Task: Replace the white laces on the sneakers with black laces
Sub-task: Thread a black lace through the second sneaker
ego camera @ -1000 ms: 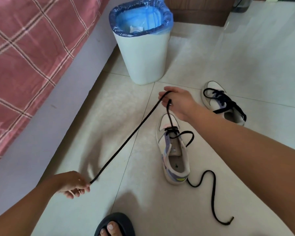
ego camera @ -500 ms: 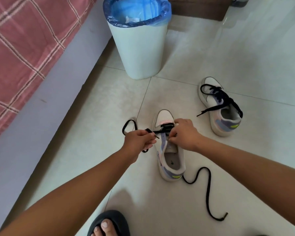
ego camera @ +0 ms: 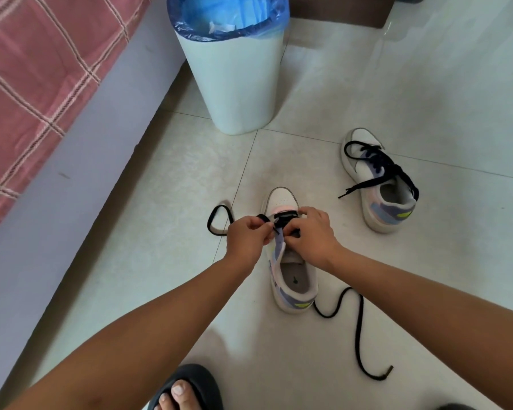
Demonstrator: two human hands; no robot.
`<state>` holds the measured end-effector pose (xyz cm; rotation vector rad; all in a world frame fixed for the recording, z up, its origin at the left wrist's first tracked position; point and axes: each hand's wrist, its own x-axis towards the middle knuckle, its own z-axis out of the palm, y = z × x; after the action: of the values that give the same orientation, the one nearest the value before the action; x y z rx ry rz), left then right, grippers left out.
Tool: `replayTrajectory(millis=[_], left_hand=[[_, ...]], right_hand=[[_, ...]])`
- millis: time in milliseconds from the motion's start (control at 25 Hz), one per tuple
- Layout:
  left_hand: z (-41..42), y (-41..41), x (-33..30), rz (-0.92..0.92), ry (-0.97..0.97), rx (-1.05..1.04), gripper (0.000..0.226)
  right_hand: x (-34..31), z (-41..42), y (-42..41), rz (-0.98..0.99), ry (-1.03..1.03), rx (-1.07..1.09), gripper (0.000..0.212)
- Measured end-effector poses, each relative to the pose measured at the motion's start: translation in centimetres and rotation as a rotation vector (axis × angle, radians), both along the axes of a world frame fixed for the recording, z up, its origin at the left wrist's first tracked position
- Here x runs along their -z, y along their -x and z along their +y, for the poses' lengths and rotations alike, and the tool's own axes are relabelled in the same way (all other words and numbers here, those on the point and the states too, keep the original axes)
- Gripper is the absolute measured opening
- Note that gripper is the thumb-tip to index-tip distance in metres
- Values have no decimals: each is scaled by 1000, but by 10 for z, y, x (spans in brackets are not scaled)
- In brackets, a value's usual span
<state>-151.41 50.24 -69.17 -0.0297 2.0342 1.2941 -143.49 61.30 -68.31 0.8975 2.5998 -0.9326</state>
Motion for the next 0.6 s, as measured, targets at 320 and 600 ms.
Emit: replayTrajectory(millis=[320, 600], left_hand=[[-3, -4, -5, 227, 84, 257, 9], [-25, -37, -9, 558, 350, 775, 56]], right_hand=[[2, -1, 1, 3, 21, 36, 19], [5, -12, 4, -127, -179, -118, 25]])
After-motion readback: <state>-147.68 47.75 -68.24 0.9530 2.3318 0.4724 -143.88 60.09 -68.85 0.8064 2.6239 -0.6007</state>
